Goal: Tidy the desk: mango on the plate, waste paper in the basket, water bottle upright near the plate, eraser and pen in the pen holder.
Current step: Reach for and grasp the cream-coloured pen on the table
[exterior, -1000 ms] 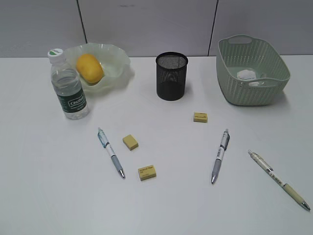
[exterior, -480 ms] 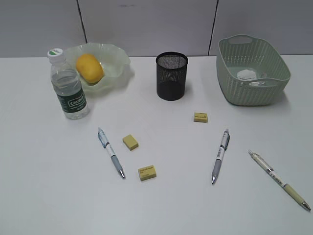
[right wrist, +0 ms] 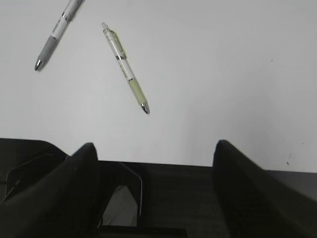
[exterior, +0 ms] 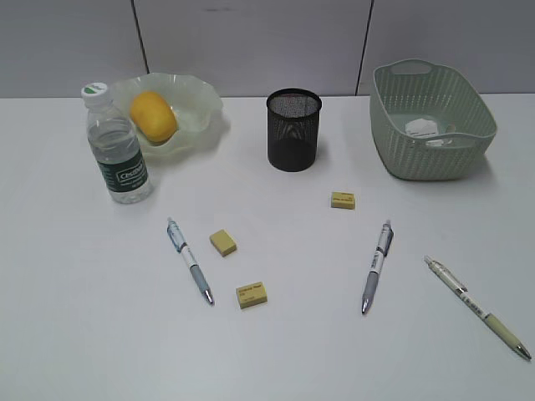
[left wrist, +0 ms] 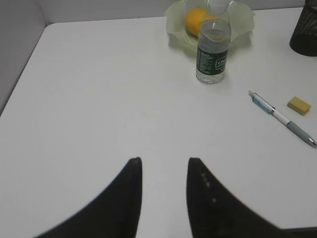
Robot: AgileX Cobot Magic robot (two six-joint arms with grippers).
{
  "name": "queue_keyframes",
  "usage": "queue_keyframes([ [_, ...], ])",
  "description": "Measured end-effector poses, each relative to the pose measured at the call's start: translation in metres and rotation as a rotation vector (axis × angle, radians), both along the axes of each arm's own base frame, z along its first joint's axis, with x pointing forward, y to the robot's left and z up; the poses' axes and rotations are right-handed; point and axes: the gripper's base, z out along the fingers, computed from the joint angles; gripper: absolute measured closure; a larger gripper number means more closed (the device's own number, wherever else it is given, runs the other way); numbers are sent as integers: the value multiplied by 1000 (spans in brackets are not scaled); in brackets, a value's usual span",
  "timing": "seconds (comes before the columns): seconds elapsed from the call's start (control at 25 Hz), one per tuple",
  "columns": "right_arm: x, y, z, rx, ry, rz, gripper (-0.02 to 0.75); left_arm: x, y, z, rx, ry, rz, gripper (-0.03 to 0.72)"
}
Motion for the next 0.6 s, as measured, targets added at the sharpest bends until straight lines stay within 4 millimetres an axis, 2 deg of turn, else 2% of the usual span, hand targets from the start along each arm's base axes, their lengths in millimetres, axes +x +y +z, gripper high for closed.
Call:
queue_keyframes([
  [0.28,65,2,3,10,149,34,174,0,0,0,0,0,0,449],
  [0.48,118,2,-15,3,268,50,174,0,0,0,0,0,0,449],
  [0.6,141,2,-27,0,320,60,174,0,0,0,0,0,0,450],
])
